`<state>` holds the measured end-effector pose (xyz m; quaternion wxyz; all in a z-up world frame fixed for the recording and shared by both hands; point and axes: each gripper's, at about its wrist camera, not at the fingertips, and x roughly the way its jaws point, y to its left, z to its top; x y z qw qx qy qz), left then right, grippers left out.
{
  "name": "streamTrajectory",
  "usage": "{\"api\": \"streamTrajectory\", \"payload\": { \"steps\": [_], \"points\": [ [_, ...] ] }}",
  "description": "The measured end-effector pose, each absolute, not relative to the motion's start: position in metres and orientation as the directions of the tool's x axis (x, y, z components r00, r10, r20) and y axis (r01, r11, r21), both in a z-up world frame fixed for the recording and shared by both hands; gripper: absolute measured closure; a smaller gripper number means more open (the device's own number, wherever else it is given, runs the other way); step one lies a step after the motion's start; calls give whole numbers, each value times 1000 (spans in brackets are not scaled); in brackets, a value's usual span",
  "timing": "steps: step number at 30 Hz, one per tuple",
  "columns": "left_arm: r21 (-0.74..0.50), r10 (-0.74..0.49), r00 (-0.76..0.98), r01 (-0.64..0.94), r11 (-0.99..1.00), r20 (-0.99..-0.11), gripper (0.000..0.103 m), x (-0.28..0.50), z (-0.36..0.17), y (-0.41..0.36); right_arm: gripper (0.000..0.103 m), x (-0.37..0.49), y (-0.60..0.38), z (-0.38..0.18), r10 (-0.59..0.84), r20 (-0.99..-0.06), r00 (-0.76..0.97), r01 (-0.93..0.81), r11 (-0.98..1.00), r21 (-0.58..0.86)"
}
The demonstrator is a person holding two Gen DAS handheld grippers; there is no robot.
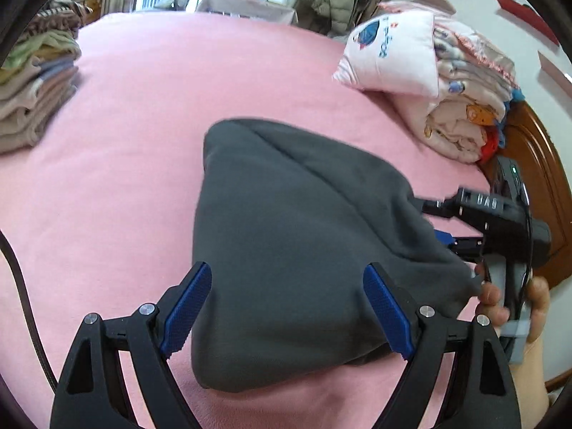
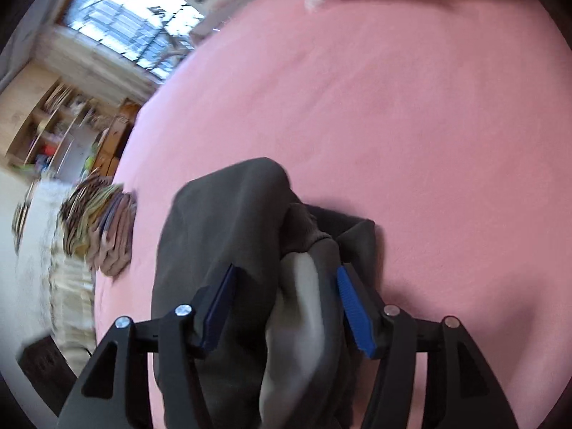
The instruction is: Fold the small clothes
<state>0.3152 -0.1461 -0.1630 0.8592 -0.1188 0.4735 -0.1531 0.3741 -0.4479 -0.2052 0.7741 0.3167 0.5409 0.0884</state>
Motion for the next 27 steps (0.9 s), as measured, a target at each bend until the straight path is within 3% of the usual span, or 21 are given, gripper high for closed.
{"api": "streamTrajectory", "payload": {
  "steps": [7, 13, 15, 16, 17, 23, 26, 27],
  "points": [
    [-297, -342, 513, 171, 940, -787, 15, 304, -185, -157, 22, 379, -456, -218, 639, -661, 395, 251, 617, 746],
    [-257, -322, 523, 195, 946, -789, 14, 308, -188, -172, 18, 403, -424, -205, 535, -776, 334, 195, 767, 612],
    [-235, -310, 532, 206, 950, -788, 14, 306, -188, -175, 36, 410, -412, -202, 445, -835, 324, 165, 842, 514],
    [-227, -304, 537, 207, 952, -787, 14, 306, -187, -175, 69, 411, -406, -198, 402, -857, 322, 133, 877, 461],
    [-228, -306, 539, 209, 951, -785, 13, 307, -187, -173, 85, 410, -399, -191, 367, -866, 338, 95, 903, 420],
    [-294, -362, 514, 212, 932, -777, 2, 308, -196, -159, 86, 356, -407, -149, 351, -745, 567, -64, 921, 385],
    [-288, -375, 492, 246, 925, -785, 1, 305, -204, -162, 85, 347, -427, -198, 274, -813, 514, 47, 937, 346],
    [-262, -367, 496, 270, 927, -787, 1, 302, -206, -167, 80, 346, -428, -212, 259, -830, 494, 63, 942, 331]
  ]
}}
